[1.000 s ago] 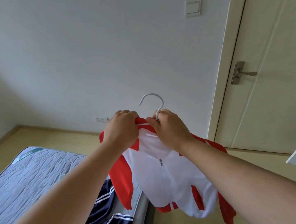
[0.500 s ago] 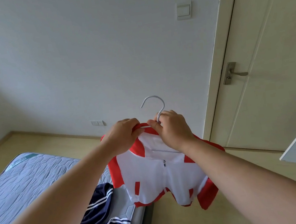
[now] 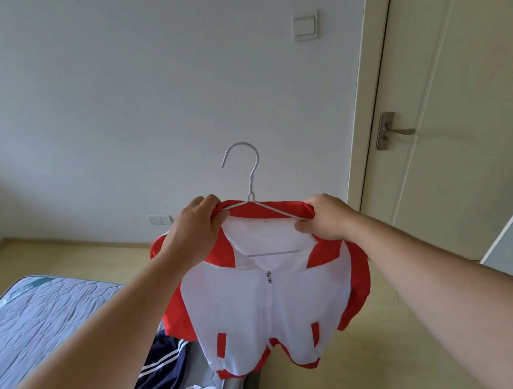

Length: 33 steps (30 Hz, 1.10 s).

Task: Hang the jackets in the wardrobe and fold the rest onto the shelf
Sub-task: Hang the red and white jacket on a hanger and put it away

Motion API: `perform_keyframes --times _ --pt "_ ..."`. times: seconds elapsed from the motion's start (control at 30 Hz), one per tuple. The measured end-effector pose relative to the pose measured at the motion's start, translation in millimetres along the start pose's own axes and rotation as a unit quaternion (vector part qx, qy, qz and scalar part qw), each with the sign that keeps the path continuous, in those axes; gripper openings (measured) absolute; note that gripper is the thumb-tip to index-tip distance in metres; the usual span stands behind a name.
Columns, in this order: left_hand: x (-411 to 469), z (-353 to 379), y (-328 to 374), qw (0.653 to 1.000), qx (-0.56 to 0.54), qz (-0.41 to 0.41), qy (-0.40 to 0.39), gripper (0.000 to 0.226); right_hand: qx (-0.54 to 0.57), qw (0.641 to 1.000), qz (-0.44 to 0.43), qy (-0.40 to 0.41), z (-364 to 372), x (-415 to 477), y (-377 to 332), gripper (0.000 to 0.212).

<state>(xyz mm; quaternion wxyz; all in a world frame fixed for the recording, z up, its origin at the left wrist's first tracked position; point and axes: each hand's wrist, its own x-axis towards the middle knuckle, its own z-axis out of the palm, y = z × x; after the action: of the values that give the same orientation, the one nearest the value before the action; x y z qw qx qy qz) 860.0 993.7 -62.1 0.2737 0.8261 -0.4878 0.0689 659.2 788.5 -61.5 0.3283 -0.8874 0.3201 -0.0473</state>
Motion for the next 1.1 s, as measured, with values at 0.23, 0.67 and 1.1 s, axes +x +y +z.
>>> perform_keyframes --times 0.23,0.67,1.1 --pt "2 5 -1 0.996 0.049 -0.004 -0.075 0.034 -0.138 0.989 0.01 0.047 -13 -6 -13 0.024" --pt "6 5 -4 0.996 -0.016 -0.085 -0.013 0.041 -0.007 0.992 -0.043 0.121 -12 -7 -39 0.025" --pt "21 -22 -33 0.99 -0.062 -0.052 0.112 0.02 0.09 0.995 0.018 0.051 -13 3 24 0.016"
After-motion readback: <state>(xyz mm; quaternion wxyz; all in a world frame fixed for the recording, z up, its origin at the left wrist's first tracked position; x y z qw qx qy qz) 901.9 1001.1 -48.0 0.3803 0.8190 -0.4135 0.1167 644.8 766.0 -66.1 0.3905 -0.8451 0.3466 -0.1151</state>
